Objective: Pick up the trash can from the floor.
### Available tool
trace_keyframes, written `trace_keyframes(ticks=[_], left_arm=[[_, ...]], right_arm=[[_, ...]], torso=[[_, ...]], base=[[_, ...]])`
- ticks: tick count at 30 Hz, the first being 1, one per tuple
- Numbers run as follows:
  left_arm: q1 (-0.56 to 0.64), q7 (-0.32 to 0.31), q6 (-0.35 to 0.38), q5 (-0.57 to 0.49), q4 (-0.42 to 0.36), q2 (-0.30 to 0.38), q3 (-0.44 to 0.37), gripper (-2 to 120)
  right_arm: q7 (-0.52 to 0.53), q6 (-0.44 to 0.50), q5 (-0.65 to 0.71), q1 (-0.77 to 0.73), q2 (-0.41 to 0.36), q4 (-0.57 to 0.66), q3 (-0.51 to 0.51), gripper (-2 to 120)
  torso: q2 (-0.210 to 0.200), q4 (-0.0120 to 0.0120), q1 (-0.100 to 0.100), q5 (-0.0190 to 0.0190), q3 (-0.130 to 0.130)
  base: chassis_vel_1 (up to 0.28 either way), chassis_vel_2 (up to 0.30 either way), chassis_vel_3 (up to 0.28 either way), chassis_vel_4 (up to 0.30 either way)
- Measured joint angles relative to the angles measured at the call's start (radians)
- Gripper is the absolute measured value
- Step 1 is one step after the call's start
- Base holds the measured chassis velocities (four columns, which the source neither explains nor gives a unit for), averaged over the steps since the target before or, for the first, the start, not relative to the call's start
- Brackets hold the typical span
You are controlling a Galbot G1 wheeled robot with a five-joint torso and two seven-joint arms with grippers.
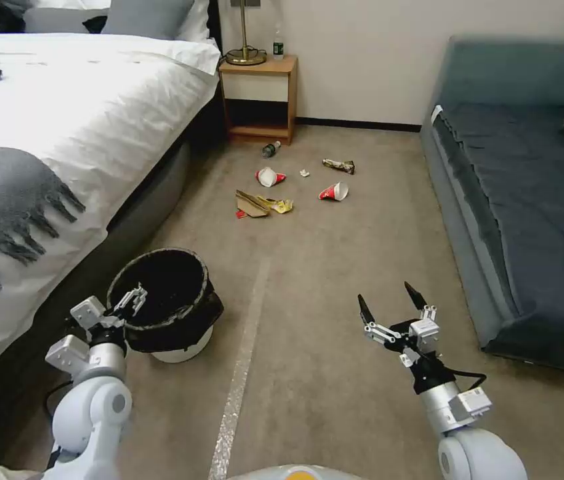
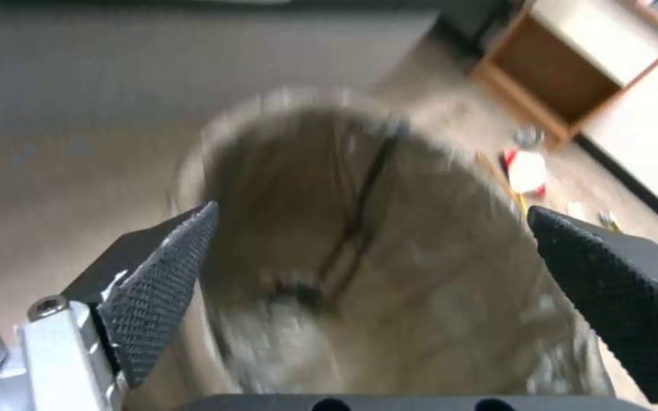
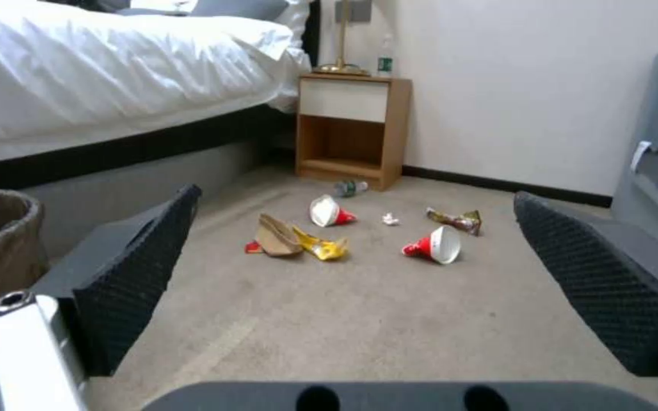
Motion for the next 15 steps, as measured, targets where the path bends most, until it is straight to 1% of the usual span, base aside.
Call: trace_keyframes(ticks=[2, 3, 4, 5, 6, 8, 12, 15], left_arm=[[-0.011, -0.014, 0.045, -0.026, 0.006, -0.006, -0.003, 100], [-0.011, -0.014, 0.045, -0.026, 0.006, -0.006, -0.003, 100], [-0.012, -0.018, 0.053, -0.028, 0.008, -0.007, -0.003, 100], [-0.017, -0.028, 0.077, -0.033, 0.017, -0.011, -0.004, 100], [-0.017, -0.028, 0.077, -0.033, 0.017, -0.011, -0.004, 100], [-0.02, -0.04, 0.099, -0.038, 0.024, -0.014, -0.012, 100], [-0.022, -0.044, 0.107, -0.044, 0.026, -0.015, -0.017, 100], [-0.025, -0.034, 0.092, -0.038, 0.034, -0.014, -0.017, 100]], right_arm=[[-0.004, 0.002, 0.003, 0.005, -0.001, -0.005, 0.005, 100], [-0.004, 0.002, 0.003, 0.005, -0.001, -0.005, 0.005, 100], [-0.006, 0.003, 0.004, 0.006, -0.002, -0.006, 0.006, 100], [-0.009, 0.003, 0.008, 0.008, -0.004, -0.008, 0.01, 100], [-0.009, 0.003, 0.008, 0.008, -0.004, -0.008, 0.01, 100], [-0.014, 0.003, 0.013, 0.017, -0.006, -0.018, 0.018, 100], [-0.016, 0.003, 0.014, 0.026, -0.006, -0.03, 0.018, 100], [-0.017, 0.003, 0.013, 0.035, -0.003, -0.038, 0.014, 100]], torso=[[0.0, -0.0001, 0.0, 0.0, 0.0], [0.0, -0.0001, 0.0, 0.0, 0.0], [0.0, -0.0002, 0.0, 0.0002, 0.0], [0.0, 0.0, 0.0, 0.0, 0.0], [0.0, 0.0, 0.0, 0.0, 0.0], [0.0, 0.0001, 0.0, 0.0008, 0.0], [0.0, 0.0001, 0.0, 0.0005, 0.0], [0.0, 0.0001, 0.0, 0.0004, 0.0]], base=[[0.0, 0.0, 0.0, 0.0], [0.0, 0.0, 0.0, 0.0], [0.0, 0.0, 0.0, 0.0], [0.0, 0.0, 0.0, 0.0], [0.0, 0.0, 0.0, 0.0], [0.0, 0.0, 0.0, 0.0], [0.0, 0.0, 0.0, 0.0], [0.0, 0.0, 0.0, 0.0]])
